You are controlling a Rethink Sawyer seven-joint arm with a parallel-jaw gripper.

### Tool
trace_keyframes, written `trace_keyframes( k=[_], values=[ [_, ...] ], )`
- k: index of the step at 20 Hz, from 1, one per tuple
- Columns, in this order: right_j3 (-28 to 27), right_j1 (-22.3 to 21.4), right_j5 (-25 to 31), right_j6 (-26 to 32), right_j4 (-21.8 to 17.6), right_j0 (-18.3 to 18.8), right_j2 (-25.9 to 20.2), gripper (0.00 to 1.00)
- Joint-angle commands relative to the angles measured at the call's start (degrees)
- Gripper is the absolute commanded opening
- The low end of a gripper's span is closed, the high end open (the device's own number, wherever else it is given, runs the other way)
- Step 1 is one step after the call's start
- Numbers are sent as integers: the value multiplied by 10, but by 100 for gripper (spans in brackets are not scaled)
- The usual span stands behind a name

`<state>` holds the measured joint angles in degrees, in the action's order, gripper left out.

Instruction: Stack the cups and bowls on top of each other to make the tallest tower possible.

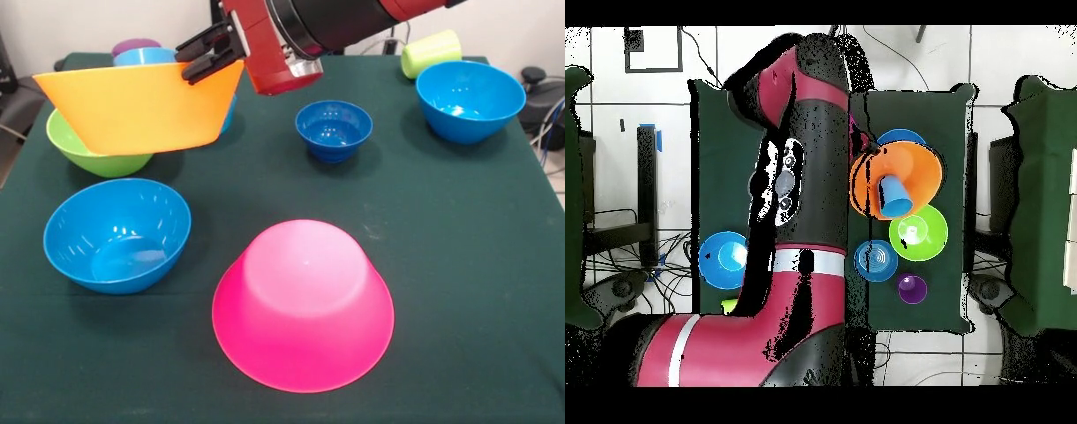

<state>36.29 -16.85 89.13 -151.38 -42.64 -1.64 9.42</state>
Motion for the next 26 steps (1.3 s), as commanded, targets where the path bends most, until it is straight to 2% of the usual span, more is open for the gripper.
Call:
trace_keyframes(
  k=[1, 11, 26],
  values=[
    [-20, 9, 54, 159, 12, 1, -36, 0],
    [-157, 84, 167, 169, 5, -19, -41, 0],
    [-247, 142, 232, 182, 8, -30, -24, 0]
  ],
)
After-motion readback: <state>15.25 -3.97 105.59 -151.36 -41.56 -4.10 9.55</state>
